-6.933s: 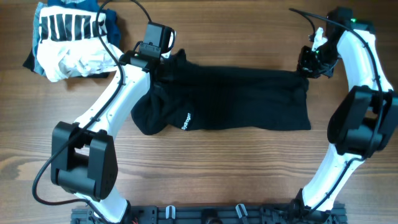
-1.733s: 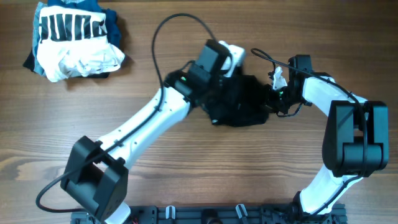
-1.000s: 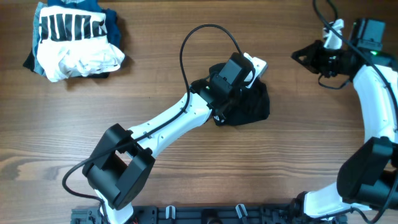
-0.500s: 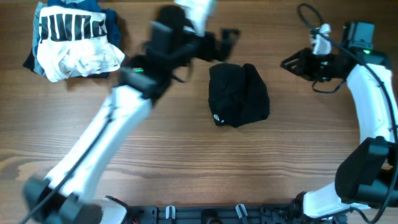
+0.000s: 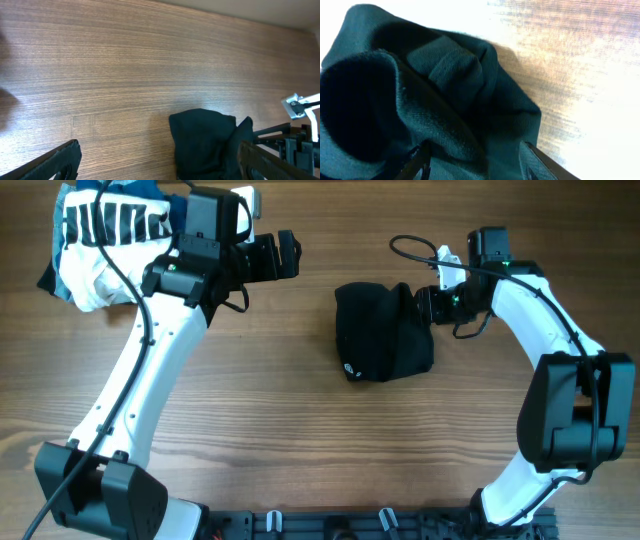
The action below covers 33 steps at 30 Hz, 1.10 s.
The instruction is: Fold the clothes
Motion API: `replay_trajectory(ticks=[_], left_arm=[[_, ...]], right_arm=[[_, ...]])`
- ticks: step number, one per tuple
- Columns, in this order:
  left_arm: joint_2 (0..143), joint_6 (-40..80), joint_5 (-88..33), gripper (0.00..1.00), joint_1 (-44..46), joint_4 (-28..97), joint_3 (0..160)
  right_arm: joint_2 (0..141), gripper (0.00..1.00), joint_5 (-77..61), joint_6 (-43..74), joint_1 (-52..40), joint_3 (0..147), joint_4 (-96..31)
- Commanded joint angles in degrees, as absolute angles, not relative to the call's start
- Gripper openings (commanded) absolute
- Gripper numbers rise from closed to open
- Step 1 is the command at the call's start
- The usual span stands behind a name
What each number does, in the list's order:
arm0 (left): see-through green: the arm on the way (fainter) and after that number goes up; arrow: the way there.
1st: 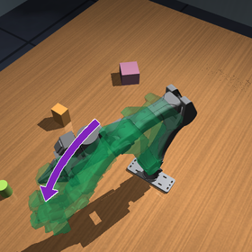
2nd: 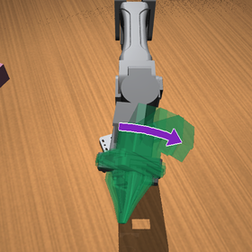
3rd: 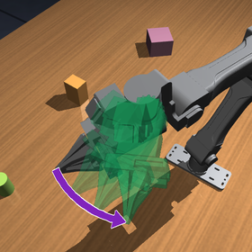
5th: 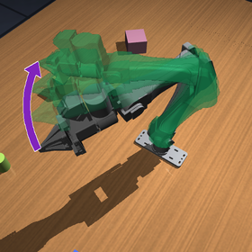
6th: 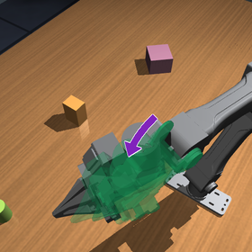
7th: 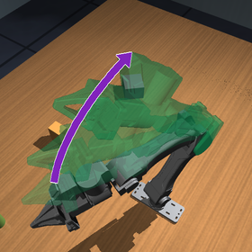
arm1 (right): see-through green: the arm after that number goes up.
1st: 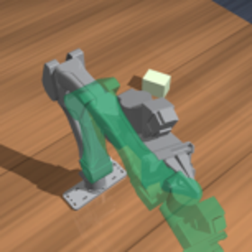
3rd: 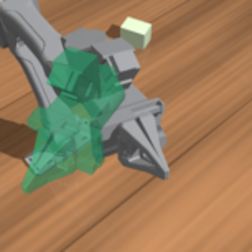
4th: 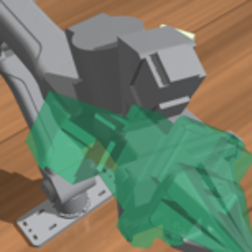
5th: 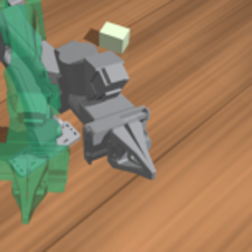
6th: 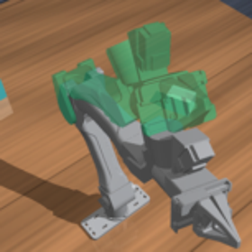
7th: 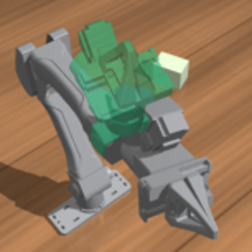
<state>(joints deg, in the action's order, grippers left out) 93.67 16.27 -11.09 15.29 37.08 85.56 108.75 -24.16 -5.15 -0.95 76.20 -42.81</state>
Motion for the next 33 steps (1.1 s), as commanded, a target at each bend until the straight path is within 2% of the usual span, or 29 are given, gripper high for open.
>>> replay_trajectory(ticks=[1, 5, 6, 9, 12, 18, 26, 27, 28, 30, 31, 33], left_arm=[[94.67, 16.97, -10.37, 1.00, 15.09, 36.47, 85.49], [94.74, 16.97, -10.37, 1.00, 15.09, 36.47, 85.49], [94.74, 16.97, -10.37, 1.00, 15.09, 36.47, 85.49], [94.85, 16.97, -10.37, 1.00, 15.09, 36.51, 85.49], [95.07, 16.97, -9.08, 1.00, 15.09, 36.49, 85.49], [95.64, 16.99, -9.10, 1.00, 15.11, 37.15, 85.47], [96.14, 16.97, -9.08, 1.00, 15.16, 37.19, 85.45], [96.14, 16.97, -9.08, 1.00, 15.16, 37.17, 85.45], [96.16, 16.95, -9.08, 1.00, 15.16, 37.12, 85.45], [96.20, 16.95, -9.10, 1.00, 15.16, 37.12, 85.45], [96.27, 16.93, -9.15, 1.00, 15.38, 37.12, 85.45], [96.33, 14.79, -9.37, 1.00, 16.69, 37.06, 85.45]], right_arm=[[108.44, 0.49, -28.77, -9.37, -1.02, 76.93, -40.99], [109.80, 0.49, -29.65, -9.65, -1.50, 76.34, -41.54], [110.48, 0.44, -29.65, -9.67, -1.50, 76.34, -42.09], [111.79, 0.04, -29.45, -8.27, -1.23, 76.31, -42.48], [110.10, 0.04, -29.45, -3.31, 2.39, 79.18, -44.95], [108.88, 0.04, -26.09, -1.45, 10.31, 79.83, -48.38], [118.17, 0.04, -25.30, -1.32, 9.63, 76.88, -45.65], [118.15, 0.06, -25.30, -1.32, 9.76, 76.95, -45.65], [117.84, 0.17, -25.47, -1.32, 10.04, 77.28, -45.82], [116.88, 0.52, -27.42, -1.32, 10.92, 79.24, -47.64], [115.72, 0.61, -28.99, -1.41, 11.57, 81.06, -49.47], [113.56, 0.65, -29.89, -1.48, 12.40, 85.10, -53.36]])
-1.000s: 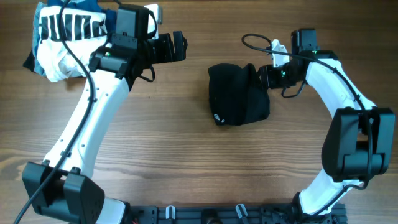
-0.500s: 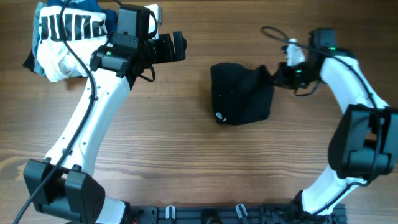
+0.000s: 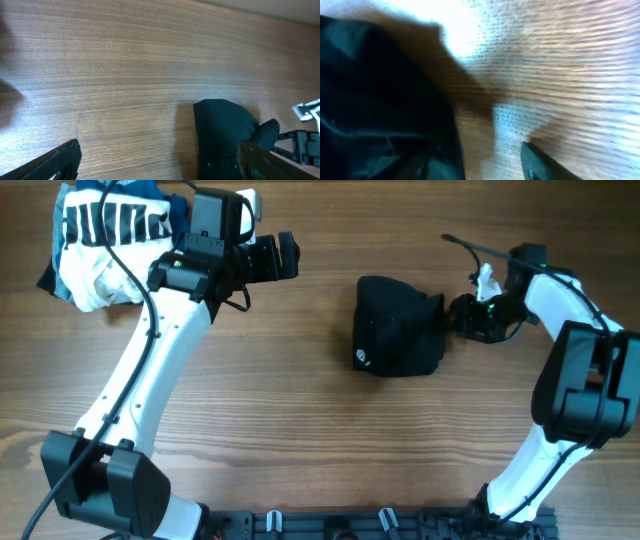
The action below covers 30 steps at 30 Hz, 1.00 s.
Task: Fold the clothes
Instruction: 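Grasp the folded black bundle with the left gripper and lift it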
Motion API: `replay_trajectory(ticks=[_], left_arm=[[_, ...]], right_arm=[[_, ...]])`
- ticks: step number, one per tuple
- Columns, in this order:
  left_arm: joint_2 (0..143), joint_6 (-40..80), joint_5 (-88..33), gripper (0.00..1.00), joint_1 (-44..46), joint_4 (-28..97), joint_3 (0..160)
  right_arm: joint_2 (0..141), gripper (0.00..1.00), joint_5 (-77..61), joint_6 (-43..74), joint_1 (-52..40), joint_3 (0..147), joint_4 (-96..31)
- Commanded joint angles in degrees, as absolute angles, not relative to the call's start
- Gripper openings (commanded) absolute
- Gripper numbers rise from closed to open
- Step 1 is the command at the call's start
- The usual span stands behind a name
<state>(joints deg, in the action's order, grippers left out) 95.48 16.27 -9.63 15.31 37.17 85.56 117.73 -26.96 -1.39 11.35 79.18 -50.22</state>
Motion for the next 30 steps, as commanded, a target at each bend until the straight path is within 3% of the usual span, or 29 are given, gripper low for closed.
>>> replay_trajectory(ticks=[1, 3, 5, 7, 15, 30], left_arm=[[96.36, 13.17, -9.34, 1.00, 17.87, 36.93, 85.45], [96.36, 10.83, -9.34, 1.00, 20.10, 36.64, 85.45], [97.03, 8.03, -9.34, 1.00, 24.67, 35.99, 85.45], [98.65, 7.66, -9.34, 1.00, 27.92, 35.59, 85.45], [109.56, -0.91, -10.94, 1.00, 37.82, 40.05, 85.45], [119.28, -4.08, -9.08, 1.00, 38.15, 43.46, 85.45]], right_arm=[[112.16, 0.66, -29.85, -1.50, 12.53, 87.83, -55.64], [110.30, 0.69, -29.71, -1.32, 12.62, 90.70, -57.28], [107.33, 0.87, -27.77, 1.39, 12.62, 93.30, -57.71], [106.19, 0.94, -25.21, 3.70, 12.67, 93.49, -57.06], [106.17, 0.96, -20.93, 6.24, 12.86, 93.38, -57.49], [106.17, 0.97, -20.93, 7.68, 12.88, 93.38, -56.18]])
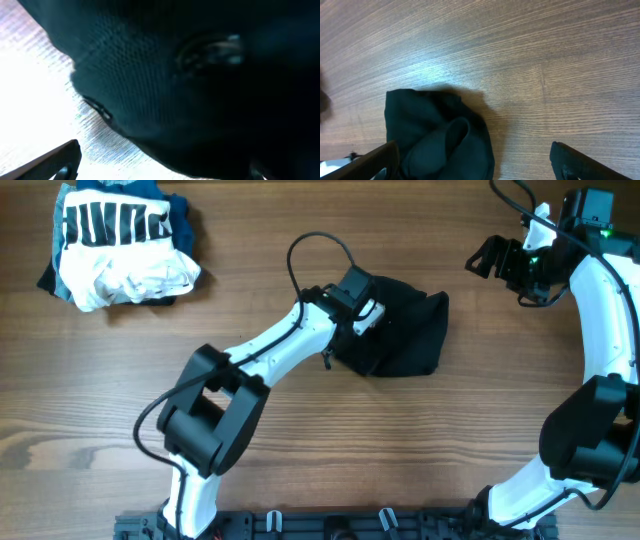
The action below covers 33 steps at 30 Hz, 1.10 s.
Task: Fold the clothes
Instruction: 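Grasp the folded black bundle with the left gripper and lift it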
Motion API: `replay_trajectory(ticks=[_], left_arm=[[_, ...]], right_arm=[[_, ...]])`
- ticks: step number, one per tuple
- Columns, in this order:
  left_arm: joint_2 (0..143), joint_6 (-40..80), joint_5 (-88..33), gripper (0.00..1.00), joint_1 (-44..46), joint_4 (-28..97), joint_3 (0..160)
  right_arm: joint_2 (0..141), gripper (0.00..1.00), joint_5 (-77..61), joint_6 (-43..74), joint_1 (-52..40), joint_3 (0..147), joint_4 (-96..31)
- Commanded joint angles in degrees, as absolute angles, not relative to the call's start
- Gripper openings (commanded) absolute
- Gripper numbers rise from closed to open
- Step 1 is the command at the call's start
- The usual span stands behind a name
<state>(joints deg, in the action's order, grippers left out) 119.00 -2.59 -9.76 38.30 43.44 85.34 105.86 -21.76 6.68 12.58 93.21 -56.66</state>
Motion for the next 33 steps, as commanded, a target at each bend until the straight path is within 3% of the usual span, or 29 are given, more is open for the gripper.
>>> replay_trajectory(ticks=[1, 3, 8, 9, 12, 17, 23, 27, 29, 33], left_arm=[[119.28, -4.08, -9.08, 1.00, 38.13, 43.22, 85.45], [119.28, -4.08, -7.03, 0.96, 37.93, 42.44, 85.45], [119.28, -4.05, -0.97, 0.65, 36.25, 40.84, 85.45], [119.28, -3.99, 0.14, 0.65, 35.70, 40.77, 85.45], [119.28, -3.18, 3.86, 0.68, 32.42, 40.73, 85.45], [119.31, -3.49, 5.74, 0.85, 25.36, 38.41, 85.45], [117.62, -9.32, 4.86, 0.88, 20.29, 37.36, 86.96], [111.77, -12.82, -1.10, 0.95, 25.61, 40.95, 89.34], [109.97, -14.35, -0.93, 1.00, 29.91, 40.77, 89.34], [109.27, -17.80, 4.97, 1.00, 40.93, 40.75, 89.34]], right_arm=[[106.17, 0.97, -20.95, 7.68, 12.88, 93.38, -56.16], [106.17, 0.98, -20.95, 7.70, 12.88, 93.38, -56.16], [106.17, 0.98, -20.93, 7.64, 12.88, 93.38, -56.25], [106.17, 0.98, -20.93, 7.62, 12.88, 93.38, -56.27], [106.17, 0.98, -20.93, 7.57, 12.88, 93.38, -56.36], [106.17, 0.99, -20.93, 7.51, 12.88, 93.38, -56.34], [106.17, 1.00, -20.25, 7.40, 12.88, 93.38, -56.21], [106.17, 1.00, -20.32, 7.03, 12.88, 93.38, -54.92], [106.17, 1.00, -20.34, 7.11, 12.88, 93.38, -53.25], [106.19, 1.00, -19.99, 7.07, 13.52, 93.38, -48.58]])
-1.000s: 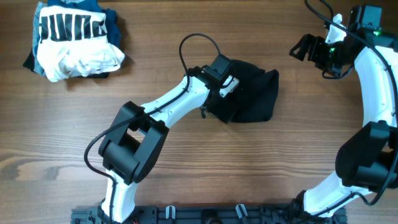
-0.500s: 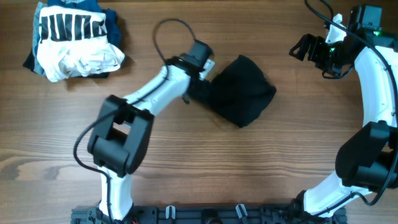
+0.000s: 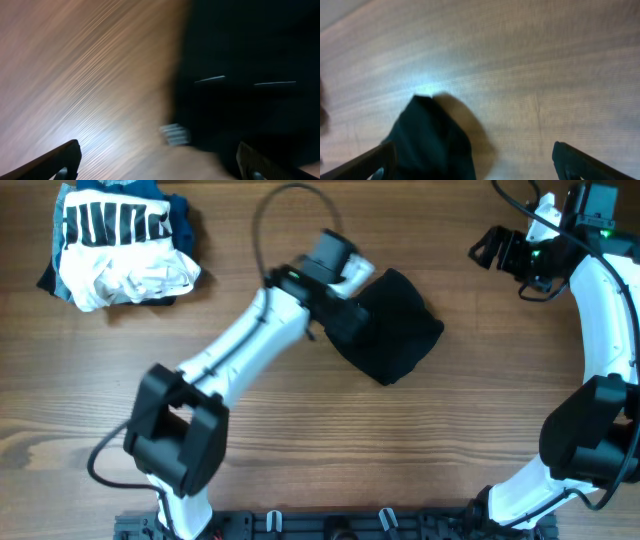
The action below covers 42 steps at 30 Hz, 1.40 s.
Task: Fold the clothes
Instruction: 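Grasp the folded black bundle with the left gripper and lift it, then carry the bundle with the left gripper onto the top-left clothes stack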
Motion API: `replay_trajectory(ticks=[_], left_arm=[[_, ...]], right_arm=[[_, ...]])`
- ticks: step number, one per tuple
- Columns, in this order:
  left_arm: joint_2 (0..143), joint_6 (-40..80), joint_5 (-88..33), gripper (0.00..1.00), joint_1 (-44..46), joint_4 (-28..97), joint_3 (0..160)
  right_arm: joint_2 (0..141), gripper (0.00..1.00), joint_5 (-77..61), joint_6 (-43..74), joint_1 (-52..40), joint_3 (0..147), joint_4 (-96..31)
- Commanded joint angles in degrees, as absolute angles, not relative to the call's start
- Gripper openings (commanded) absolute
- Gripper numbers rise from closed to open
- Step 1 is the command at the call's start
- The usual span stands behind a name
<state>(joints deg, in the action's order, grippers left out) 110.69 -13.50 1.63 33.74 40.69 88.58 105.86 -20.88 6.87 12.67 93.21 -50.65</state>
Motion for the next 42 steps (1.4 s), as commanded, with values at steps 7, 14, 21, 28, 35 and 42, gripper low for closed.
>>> replay_trajectory(ticks=[7, 14, 21, 28, 35, 42], left_arm=[[110.06, -17.80, 2.44, 1.00, 52.66, 37.45, 89.32], [119.00, -17.78, 1.28, 1.00, 53.63, 34.46, 89.32], [122.93, -17.82, 0.51, 1.00, 54.11, 32.42, 89.32], [127.55, -21.52, 9.45, 0.92, 52.88, 29.87, 89.32], [131.33, -22.31, 19.84, 0.18, 52.38, 26.98, 89.32], [127.04, -15.57, 33.78, 0.04, 51.77, 25.39, 89.38]], right_arm=[[106.39, 1.00, -18.81, 7.07, 16.80, 93.36, -45.65], [106.39, 1.00, -18.81, 7.07, 17.65, 93.36, -45.69], [106.39, 1.00, -18.81, 7.49, 17.65, 93.36, -46.19], [106.39, 1.00, -18.81, 7.49, 17.65, 93.36, -46.83], [106.39, 1.00, -18.76, 7.44, 17.65, 93.36, -47.27], [106.39, 1.00, -18.76, 7.44, 17.65, 93.36, -47.24]])
